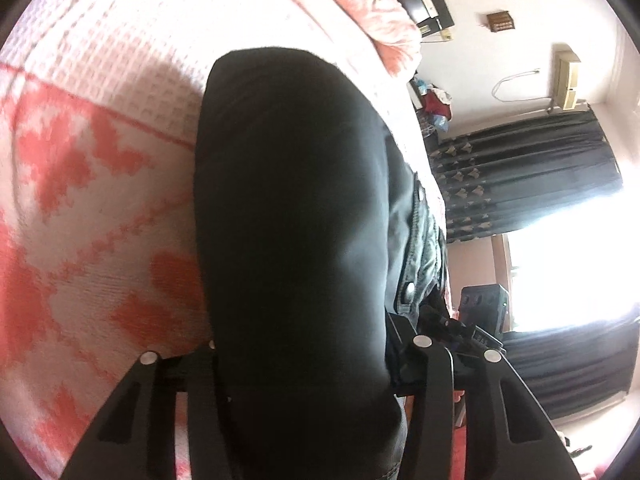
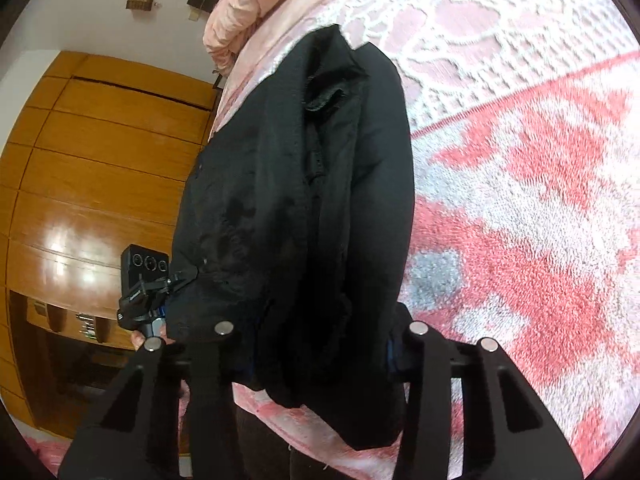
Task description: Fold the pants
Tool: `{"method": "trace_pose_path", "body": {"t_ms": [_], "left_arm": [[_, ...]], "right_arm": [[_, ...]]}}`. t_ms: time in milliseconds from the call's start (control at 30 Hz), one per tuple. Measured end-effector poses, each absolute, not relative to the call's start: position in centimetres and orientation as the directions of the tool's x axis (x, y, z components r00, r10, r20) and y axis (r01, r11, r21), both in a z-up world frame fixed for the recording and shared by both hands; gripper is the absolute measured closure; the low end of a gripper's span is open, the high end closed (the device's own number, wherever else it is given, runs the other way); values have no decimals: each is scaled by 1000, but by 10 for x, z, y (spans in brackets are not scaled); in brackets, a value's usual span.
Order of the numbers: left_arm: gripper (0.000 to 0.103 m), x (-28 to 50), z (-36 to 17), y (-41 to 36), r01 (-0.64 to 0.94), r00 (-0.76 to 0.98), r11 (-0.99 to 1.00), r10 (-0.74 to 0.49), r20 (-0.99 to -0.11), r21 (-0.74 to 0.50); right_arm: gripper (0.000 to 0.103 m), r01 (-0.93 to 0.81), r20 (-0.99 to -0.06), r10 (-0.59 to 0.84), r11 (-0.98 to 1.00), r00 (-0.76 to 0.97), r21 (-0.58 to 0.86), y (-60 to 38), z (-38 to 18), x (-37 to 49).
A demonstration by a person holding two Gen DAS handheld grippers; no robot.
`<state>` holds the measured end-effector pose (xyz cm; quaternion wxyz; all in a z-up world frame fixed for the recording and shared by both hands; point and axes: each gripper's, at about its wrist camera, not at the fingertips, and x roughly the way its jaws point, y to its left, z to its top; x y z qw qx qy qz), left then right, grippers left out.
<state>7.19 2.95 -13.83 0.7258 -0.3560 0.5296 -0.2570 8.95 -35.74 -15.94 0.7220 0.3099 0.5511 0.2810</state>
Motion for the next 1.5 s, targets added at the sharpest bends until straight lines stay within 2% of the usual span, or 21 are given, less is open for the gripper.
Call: {"method": "trace_pose_path", "body": {"t_ms": [367,700,833,1133,1300,1500], "left_arm": [[56,84,-92,11,84,368,601,-760,-535,-795],[56,161,-67,7,140,467,646,-712,-525,-751],[56,195,-73,5,136,465,671,-693,-551,-729],[55,230,-123,5,114,431,720,-657,-619,-685],[50,224,-139,8,109,423,717,-660,-621,-688],[38,218,-158,9,94,422,726,-649,-633,-681]], "right_arm": [[62,-204,-656,696,716,291,668,-358,-100,85],[62,-267,-639,682,729,356,630,-356,-62,147],[62,-254,-646,677,734,353,630,-355,-69,162],[62,-173,-664,676,730,319,661,-357,-118,212],[62,-148,-649,694,710,312,689,-363,-139,221],[57,-122,-632,717,684,294,719,-382,-160,218]]}}
